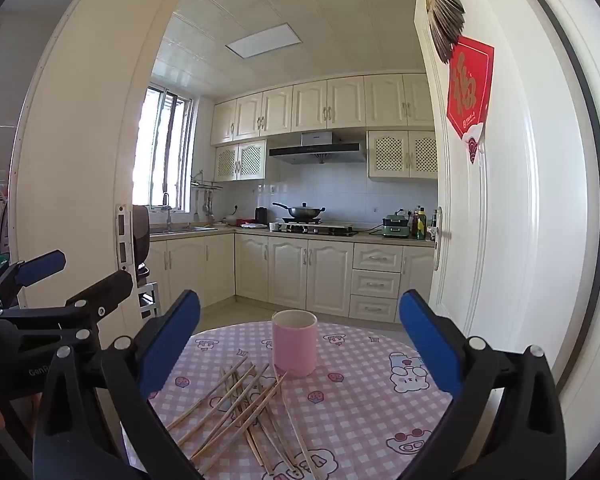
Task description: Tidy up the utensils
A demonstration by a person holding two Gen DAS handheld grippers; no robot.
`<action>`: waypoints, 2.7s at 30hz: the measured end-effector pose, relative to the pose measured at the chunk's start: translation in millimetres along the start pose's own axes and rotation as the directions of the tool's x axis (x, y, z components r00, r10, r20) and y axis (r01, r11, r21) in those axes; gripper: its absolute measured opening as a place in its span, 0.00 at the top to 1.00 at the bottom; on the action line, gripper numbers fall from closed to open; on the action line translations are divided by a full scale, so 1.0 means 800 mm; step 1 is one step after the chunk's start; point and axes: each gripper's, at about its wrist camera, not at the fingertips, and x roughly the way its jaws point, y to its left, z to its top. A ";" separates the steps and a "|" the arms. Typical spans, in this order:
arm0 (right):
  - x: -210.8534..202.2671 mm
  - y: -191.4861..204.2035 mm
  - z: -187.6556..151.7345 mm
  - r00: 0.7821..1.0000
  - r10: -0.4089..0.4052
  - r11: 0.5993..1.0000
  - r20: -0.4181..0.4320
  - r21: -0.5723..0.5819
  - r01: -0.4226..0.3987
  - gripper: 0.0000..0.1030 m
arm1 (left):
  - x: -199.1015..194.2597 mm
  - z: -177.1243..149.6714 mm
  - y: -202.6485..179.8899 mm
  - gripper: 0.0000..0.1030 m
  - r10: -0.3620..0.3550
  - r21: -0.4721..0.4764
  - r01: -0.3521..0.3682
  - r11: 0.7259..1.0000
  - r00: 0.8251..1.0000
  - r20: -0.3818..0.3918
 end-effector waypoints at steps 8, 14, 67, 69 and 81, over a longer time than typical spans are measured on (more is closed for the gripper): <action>0.002 -0.001 0.000 1.000 0.002 1.000 -0.004 0.002 -0.002 0.07 | -0.001 0.002 -0.001 0.06 0.000 0.000 0.000 1.000 1.000 0.000; 0.001 0.000 0.000 1.000 0.003 1.000 -0.005 0.005 -0.003 0.07 | 0.001 0.001 0.001 0.06 0.000 0.001 0.000 1.000 1.000 -0.001; 0.020 0.000 0.009 0.999 0.030 0.999 -0.015 0.022 -0.030 0.07 | 0.015 0.012 0.002 0.06 0.008 -0.016 -0.008 1.000 1.000 -0.004; 0.024 0.000 0.011 0.999 0.036 0.999 -0.019 0.024 -0.036 0.07 | 0.019 0.015 0.003 0.06 0.012 -0.015 -0.013 1.000 1.000 -0.009; 0.043 -0.002 0.034 0.998 0.067 0.997 -0.012 0.040 -0.066 0.07 | 0.041 0.034 0.009 0.06 0.001 -0.018 -0.002 1.000 1.000 -0.028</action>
